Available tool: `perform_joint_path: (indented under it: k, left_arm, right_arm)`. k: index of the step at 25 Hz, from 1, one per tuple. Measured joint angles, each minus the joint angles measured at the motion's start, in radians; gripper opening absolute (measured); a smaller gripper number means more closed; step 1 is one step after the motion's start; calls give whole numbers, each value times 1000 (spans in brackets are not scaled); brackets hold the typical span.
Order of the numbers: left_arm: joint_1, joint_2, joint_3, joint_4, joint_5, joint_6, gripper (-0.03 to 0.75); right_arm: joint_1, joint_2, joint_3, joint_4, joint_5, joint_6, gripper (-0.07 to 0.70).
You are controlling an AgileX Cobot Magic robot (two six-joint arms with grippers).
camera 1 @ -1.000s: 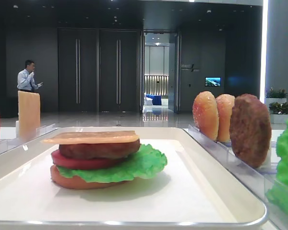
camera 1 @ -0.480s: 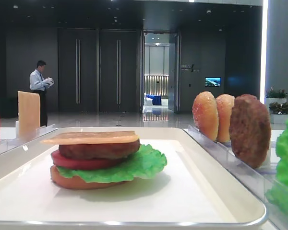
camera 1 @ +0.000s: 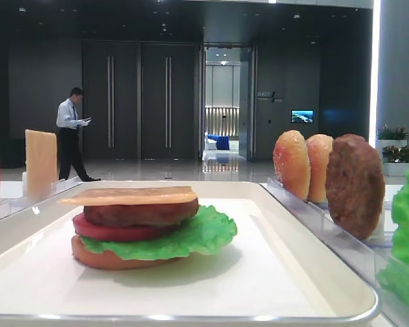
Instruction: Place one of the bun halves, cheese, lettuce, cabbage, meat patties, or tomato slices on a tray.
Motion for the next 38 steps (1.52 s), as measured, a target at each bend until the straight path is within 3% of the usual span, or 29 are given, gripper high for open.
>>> perform_joint_path:
  k: [4, 12, 15, 21, 38]
  left_arm:
    - [0, -114, 111, -2, -39, 7, 401]
    - [0, -317, 115, -58, -50, 92, 401]
    - [0, -445, 115, -101, -50, 155, 401]
    - [0, -699, 115, -108, -44, 174, 400]
    - [0, -706, 121, -108, -43, 177, 400]
  right_arm:
    - [0, 0, 0, 0, 0, 0, 413]
    - [0, 0, 0, 0, 0, 0, 413]
    - [0, 0, 0, 0, 0, 0, 413]
    - [0, 0, 0, 0, 0, 0, 413]
    - [0, 0, 0, 0, 0, 0, 413]
